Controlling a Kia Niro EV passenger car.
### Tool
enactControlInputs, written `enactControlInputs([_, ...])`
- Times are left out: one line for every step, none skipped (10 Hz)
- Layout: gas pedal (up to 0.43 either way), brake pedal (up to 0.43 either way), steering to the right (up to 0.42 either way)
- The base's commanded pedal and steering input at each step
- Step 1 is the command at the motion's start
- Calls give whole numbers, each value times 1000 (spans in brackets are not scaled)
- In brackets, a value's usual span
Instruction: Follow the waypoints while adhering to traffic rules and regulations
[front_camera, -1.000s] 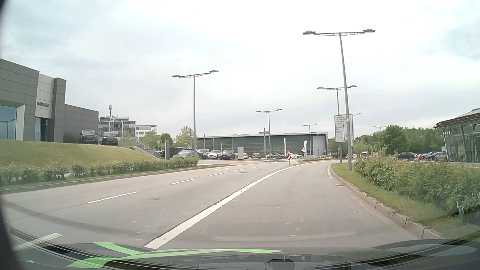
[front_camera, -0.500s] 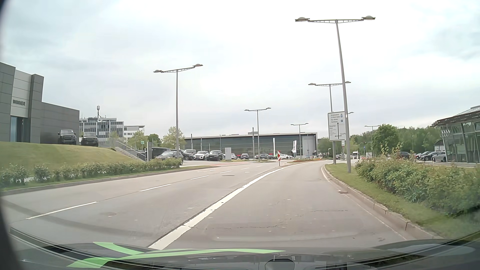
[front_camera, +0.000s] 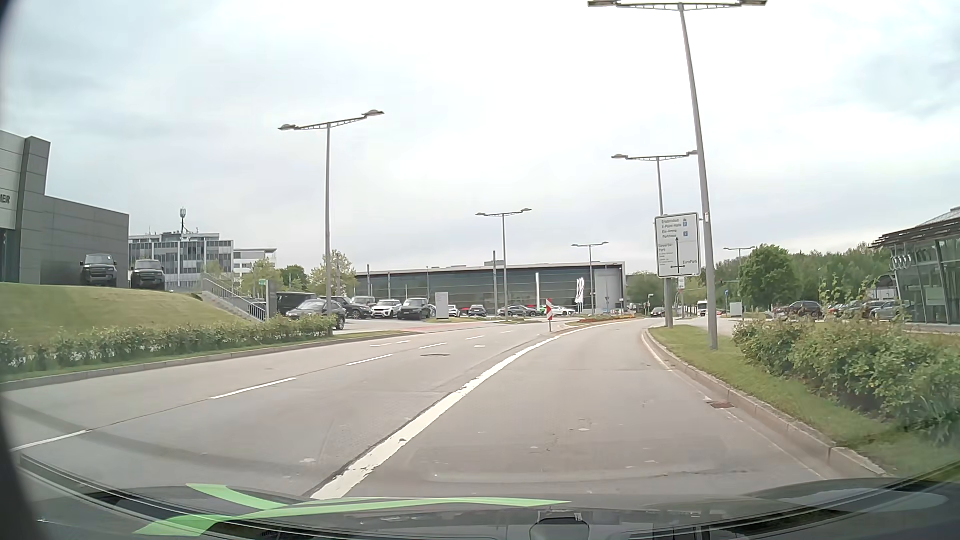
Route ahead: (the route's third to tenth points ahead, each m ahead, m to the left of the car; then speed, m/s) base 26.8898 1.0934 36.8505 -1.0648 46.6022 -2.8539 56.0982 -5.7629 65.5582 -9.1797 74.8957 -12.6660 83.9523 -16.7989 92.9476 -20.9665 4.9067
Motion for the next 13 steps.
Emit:
enactControlInputs([79, 0, 13])
enactControlInputs([79, 0, 20])
enactControlInputs([79, 0, 31])
enactControlInputs([79, 0, 47])
enactControlInputs([79, 0, 62])
enactControlInputs([79, 0, 72])
enactControlInputs([79, 0, 78])
enactControlInputs([79, 0, 78])
enactControlInputs([79, 0, 78])
enactControlInputs([79, 0, 78])
enactControlInputs([79, 0, 78])
enactControlInputs([79, 0, 77])
enactControlInputs([79, 0, 78])
